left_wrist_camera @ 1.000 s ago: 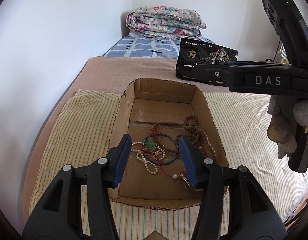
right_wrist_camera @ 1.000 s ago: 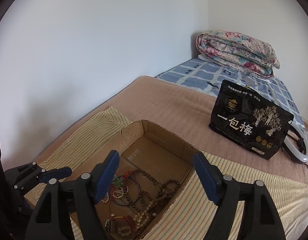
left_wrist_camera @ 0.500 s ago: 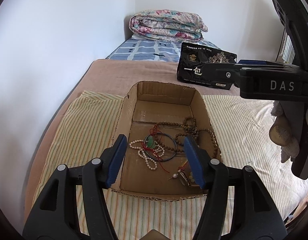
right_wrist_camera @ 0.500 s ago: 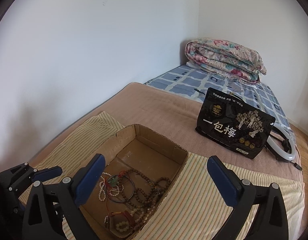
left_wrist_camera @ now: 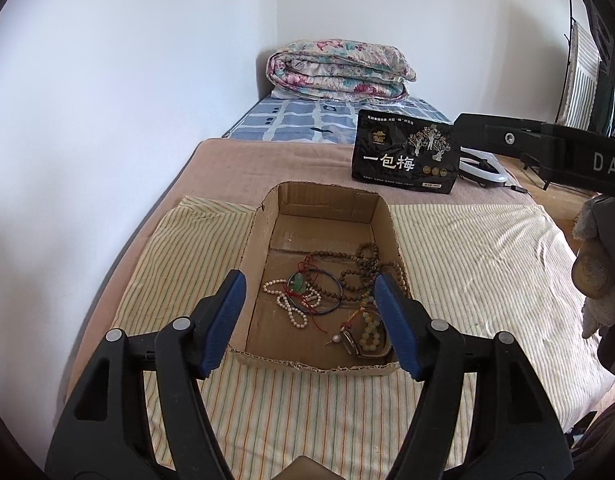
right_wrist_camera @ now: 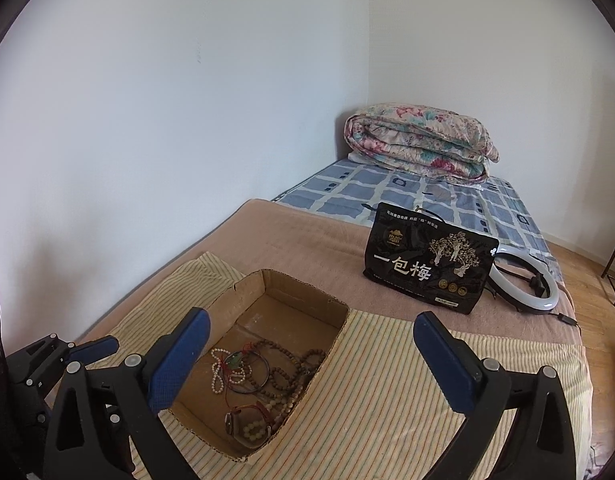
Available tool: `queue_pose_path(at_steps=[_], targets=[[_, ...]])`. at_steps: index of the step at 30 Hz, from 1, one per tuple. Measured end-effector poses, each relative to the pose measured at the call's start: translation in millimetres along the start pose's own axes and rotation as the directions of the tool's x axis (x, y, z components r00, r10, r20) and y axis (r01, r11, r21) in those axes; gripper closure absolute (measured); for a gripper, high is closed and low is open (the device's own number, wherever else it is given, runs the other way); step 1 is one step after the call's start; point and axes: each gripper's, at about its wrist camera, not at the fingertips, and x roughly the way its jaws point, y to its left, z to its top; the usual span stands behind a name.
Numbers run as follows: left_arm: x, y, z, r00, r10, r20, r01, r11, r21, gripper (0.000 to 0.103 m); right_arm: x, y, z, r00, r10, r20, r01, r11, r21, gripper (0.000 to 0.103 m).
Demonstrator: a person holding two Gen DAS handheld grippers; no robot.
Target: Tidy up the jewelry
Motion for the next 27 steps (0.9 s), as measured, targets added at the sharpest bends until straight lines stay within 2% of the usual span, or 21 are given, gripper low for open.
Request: queue_pose_path(at_steps=[4,6,12,16,19,22,27], targets=[[-22,-6,-2,1.0,0.008,0.017,-0.008,1.0,-0.011,0.03,-21,1,-5,1.0,-0.014,0.027,0.015,1.0,-0.018,0.0],[-36,-9,-3,0.999,0.017,0.037,-0.016,1.0,-0.016,0.022,-32,2,-8,0.999,-0.023,0.041,0.024,0.999,-0.027,0.0],[-71,-17,-5,0.995,0.044,0.087,-0.042,0.999,-0.027,0.016,-55,-1,-21,0.997,-0.036,0.067,0.038,0.999,-0.023,0.0],[-89,-22,-7,0.992,0.065,0.107,-0.063,0.998,-0.022,0.013,-65,-7,-30,0.996,-0.045,0.082,0.044,0.999,0.016,0.0],[-101,-26,-8,0.988,0.079,0.131,-0.077,0.997,-0.016,0.006,-72,-11,-33,0.994,-0.048,0.096,0.044,0.998,0.041,0.0],[-113,-28,-8,0.987,0.078,0.143,-0.077,0.997,-0.014,0.004,-78,-13,-36,0.991,-0.071,0.112,0.066,0.997,0.043,0.0],[-127,-37,-8,0.977,0.118,0.177,-0.122,0.992,0.013,0.0,-77,-18,-42,0.993,-0.078,0.094,0.071,0.995,0.069,0.0]])
